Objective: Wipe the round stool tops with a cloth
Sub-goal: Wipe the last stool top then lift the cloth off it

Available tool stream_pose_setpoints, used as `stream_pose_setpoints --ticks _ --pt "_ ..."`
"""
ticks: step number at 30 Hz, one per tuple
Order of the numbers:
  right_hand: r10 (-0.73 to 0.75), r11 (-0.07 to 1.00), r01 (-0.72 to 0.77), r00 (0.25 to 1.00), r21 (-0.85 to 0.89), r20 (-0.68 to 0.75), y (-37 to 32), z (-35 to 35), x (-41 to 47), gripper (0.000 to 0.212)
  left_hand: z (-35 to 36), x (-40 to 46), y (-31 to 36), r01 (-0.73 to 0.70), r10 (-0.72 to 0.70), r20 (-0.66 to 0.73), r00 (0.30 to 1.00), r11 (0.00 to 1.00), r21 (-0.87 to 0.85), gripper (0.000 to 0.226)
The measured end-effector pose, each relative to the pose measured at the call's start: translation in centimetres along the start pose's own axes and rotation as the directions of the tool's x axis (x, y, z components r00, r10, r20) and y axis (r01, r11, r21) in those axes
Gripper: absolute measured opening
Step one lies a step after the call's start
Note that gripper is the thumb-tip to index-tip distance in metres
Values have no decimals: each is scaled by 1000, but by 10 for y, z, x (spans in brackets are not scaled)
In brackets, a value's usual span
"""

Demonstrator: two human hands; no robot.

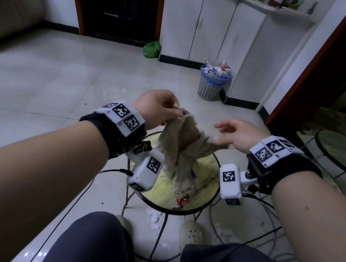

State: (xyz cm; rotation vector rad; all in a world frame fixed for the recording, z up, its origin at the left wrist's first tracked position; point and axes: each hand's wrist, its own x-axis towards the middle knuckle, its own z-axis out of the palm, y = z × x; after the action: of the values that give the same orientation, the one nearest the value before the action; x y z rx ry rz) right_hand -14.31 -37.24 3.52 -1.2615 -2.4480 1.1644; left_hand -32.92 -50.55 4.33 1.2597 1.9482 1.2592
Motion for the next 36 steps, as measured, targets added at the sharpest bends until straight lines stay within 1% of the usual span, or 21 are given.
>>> stream_pose_setpoints --ticks 2,3,6,7,8,11,14,15,17,21,23,25,27,29,31,32,33,34,35,36 --pt "-94 995 95 995 -18 15 -12 4 -2 46 5 -2 6 -36 37 53 998 999 -11 21" --pt "-134 991 134 990 4 34 -17 7 -3 47 6 -3 8 -50 52 76 996 998 -23 22" --pt "-228 962 206 968 177 108 -29 18 -3 40 8 -5 14 -81 87 134 987 995 -54 23" --pt "-243 958 218 962 188 123 -31 21 -2 38 7 -6 16 -90 99 139 985 994 -67 23" --pt "-249 961 228 959 156 134 -32 23 -2 35 5 -6 18 -98 108 135 985 992 -80 23" --pt "-201 978 207 967 -21 154 -32 31 -2 26 -2 -6 22 -119 131 107 986 987 -105 22" --pt "-168 979 180 978 -100 123 -24 35 0 23 -10 -3 22 -145 149 57 987 988 -57 21" --pt "-154 975 170 981 -140 118 -21 34 1 22 -14 -2 22 -142 144 30 989 988 -66 21" --pt "-112 964 130 990 -234 88 -13 31 3 17 -21 0 20 -138 138 -16 990 981 -138 23" --pt "-78 970 67 996 -235 -36 -5 27 7 13 -29 3 17 -158 150 -56 987 969 -191 25" --pt "-49 956 39 998 -292 -26 -3 29 9 15 -29 4 17 -170 156 -73 985 949 -267 26" --pt "13 923 -4 1000 -384 22 3 33 11 15 -29 5 19 -173 147 -105 984 928 -329 26" --pt "81 896 -50 995 -442 52 10 35 12 24 -32 6 18 -171 130 -136 982 918 -358 26" --pt "115 878 -71 991 -473 64 17 34 11 34 -34 7 15 -171 116 -162 980 909 -380 27" --pt "91 898 -59 994 -437 52 21 31 12 31 -36 8 10 -157 91 -182 979 907 -392 26" --pt "61 920 -41 997 -390 39 21 30 12 27 -35 8 8 -147 80 -187 979 915 -377 25" --pt "19 941 -10 1000 -339 23 19 29 13 26 -33 6 6 -135 76 -187 979 936 -326 23" --pt "-34 954 36 999 -299 12 15 29 15 29 -31 5 5 -119 79 -176 981 967 -225 20" --pt "-90 959 88 996 -271 6 11 30 16 30 -28 4 4 -101 87 -149 985 991 -88 14" --pt "-142 960 139 990 -241 5 6 30 16 28 -23 2 4 -87 91 -103 991 995 47 9"
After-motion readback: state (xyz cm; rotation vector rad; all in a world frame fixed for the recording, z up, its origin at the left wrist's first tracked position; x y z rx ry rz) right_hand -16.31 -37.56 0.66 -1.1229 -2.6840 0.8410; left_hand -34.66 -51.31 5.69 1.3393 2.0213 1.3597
